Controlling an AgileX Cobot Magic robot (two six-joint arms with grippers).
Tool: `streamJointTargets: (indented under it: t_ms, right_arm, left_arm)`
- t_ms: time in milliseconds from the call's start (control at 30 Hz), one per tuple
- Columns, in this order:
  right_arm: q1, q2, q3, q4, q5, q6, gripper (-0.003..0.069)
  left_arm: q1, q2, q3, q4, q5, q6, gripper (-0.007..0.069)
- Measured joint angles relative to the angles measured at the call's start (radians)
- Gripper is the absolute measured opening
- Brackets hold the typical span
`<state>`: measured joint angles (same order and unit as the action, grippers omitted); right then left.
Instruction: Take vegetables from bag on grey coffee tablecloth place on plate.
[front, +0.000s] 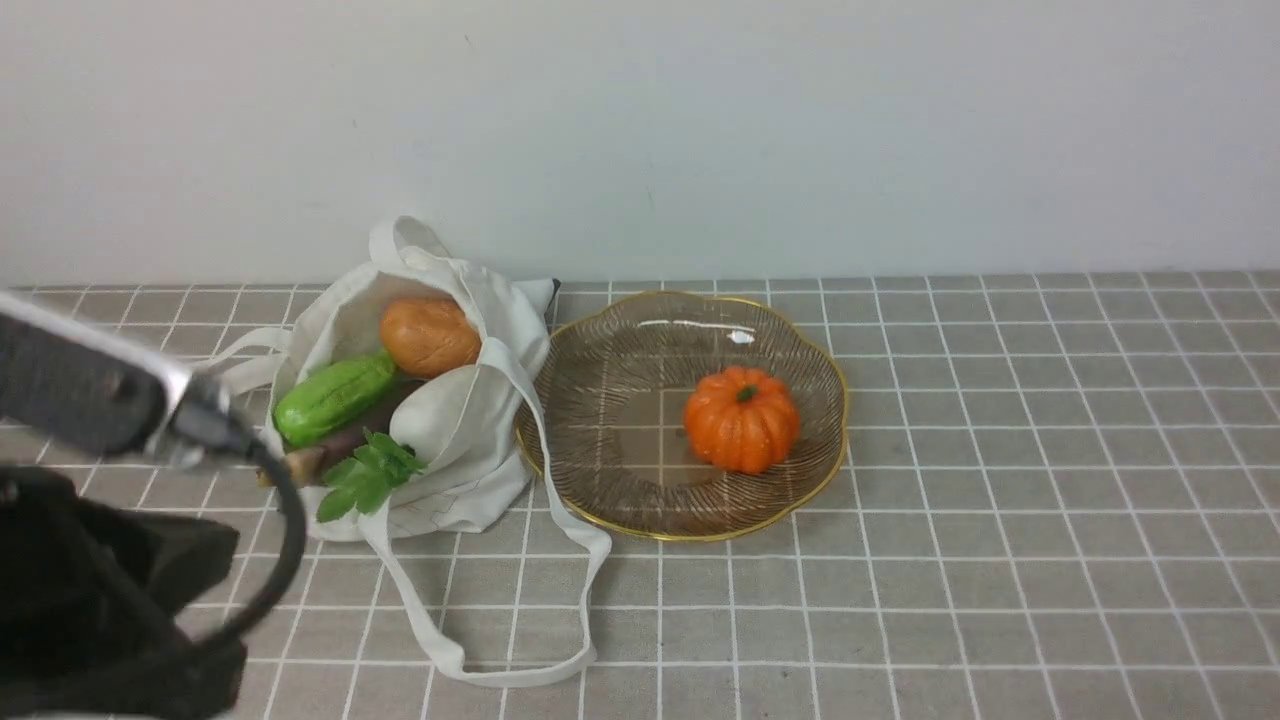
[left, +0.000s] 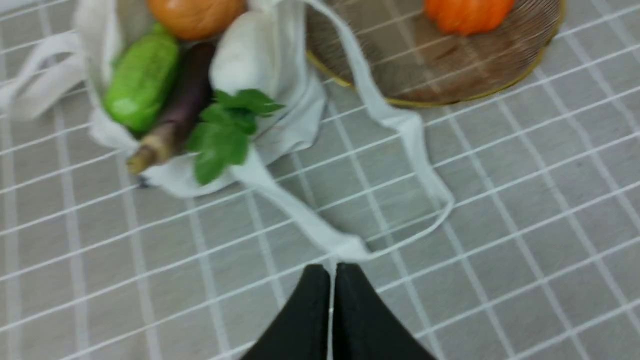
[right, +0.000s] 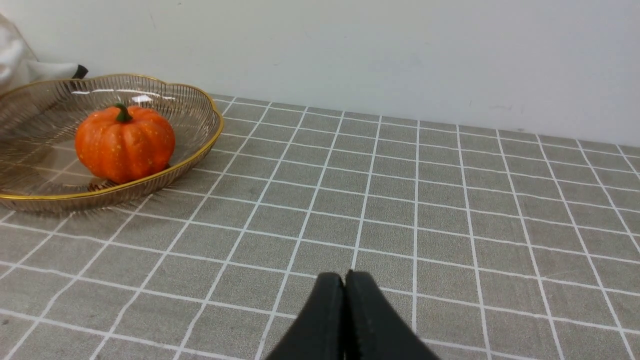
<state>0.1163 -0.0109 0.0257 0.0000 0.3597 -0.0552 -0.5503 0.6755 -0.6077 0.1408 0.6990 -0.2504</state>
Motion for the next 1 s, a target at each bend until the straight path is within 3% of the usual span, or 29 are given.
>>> streamJointTargets:
  t_ms: [133,300,800,1000]
  right_arm:
    - [0.000,0.000,0.000,0.000,0.000,0.000,-0.0015]
    - [0.000,0.000,0.000,0.000,0.000,0.000,-0.0015]
    - [0.000,0.000,0.000,0.000,0.000,0.000,-0.0015]
    - [0.000,0.000,0.000,0.000,0.000,0.000,-0.0015]
  left_arm:
    - [0.000,-0.124,0.189,-0.014,-0.260,-0.007,-0.0005]
    - [0.000,-0.196,0.294,-0.014,-0.389,-0.007,-0.0005]
    - [0.004,-0.213,0.374,-0.014,-0.418,0.001,-0.0005]
    - [0.137,-0.415,0.488,-0.087,-0.415,0.111,-0.0005]
